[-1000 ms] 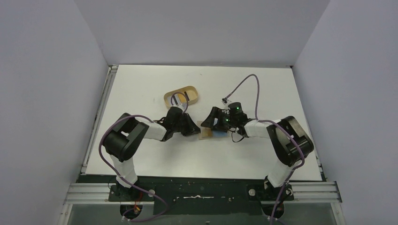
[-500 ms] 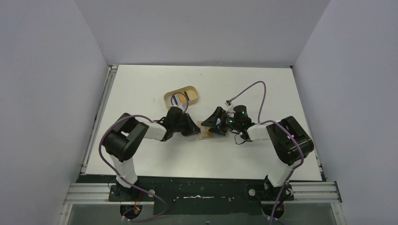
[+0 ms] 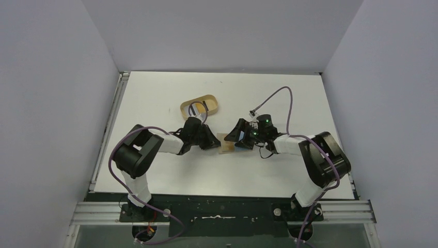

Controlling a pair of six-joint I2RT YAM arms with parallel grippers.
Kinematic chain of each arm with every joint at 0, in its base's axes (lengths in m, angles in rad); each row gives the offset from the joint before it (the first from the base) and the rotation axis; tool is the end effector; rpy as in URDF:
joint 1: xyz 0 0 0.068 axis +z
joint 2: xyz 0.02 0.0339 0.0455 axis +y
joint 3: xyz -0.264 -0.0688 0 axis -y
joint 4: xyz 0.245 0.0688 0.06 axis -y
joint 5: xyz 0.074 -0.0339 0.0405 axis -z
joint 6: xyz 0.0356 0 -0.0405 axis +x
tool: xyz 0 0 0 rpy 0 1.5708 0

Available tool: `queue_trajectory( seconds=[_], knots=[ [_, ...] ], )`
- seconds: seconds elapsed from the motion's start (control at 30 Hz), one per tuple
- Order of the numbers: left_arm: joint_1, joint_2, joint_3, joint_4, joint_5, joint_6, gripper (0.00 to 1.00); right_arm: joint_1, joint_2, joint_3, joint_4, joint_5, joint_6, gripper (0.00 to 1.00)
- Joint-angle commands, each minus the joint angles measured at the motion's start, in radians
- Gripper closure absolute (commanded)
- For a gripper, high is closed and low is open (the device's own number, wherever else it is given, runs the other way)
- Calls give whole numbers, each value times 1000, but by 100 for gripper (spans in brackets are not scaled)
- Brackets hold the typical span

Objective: Take the credit cards out of the card holder

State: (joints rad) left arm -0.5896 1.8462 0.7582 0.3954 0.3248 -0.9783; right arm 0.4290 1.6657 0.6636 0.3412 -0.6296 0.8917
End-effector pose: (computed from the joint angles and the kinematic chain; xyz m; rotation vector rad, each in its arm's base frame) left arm 0.2776 -0.1994 0.1096 -0.2947 2.4954 -1.1215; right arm 0.2720 0.1474 0.1391 0.1812 2.4653 1.3603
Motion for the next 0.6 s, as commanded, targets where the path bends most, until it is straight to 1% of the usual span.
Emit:
queue_trajectory(
  seconds=[0.0, 0.17, 0.23, 0.27, 0.3, 0.37, 0.47, 0.57],
  knots=[
    [-7, 2, -8, -191, -55, 74, 97, -10, -29, 47, -110, 80, -106, 21],
    [-4, -3, -7, -205, -51, 81, 92, -10, -12, 48, -123, 105, -125, 21],
    [-1, 0, -11, -204, -45, 81, 92, -11, -9, 49, -134, 118, -133, 21],
    [1, 1, -18, -191, -41, 79, 94, -10, -8, 52, -147, 127, -140, 21],
    [5, 3, -29, -170, -32, 70, 100, -9, -10, 54, -157, 132, -146, 21],
    [19, 21, -60, -83, 2, 42, 100, -3, -13, 56, -172, 143, -153, 21],
    [43, 78, -110, 107, 77, -29, 100, 10, -17, 62, -191, 155, -160, 21],
    [50, 131, -121, 197, 109, -67, 100, 33, -20, 76, -214, 174, -166, 21]
  ],
)
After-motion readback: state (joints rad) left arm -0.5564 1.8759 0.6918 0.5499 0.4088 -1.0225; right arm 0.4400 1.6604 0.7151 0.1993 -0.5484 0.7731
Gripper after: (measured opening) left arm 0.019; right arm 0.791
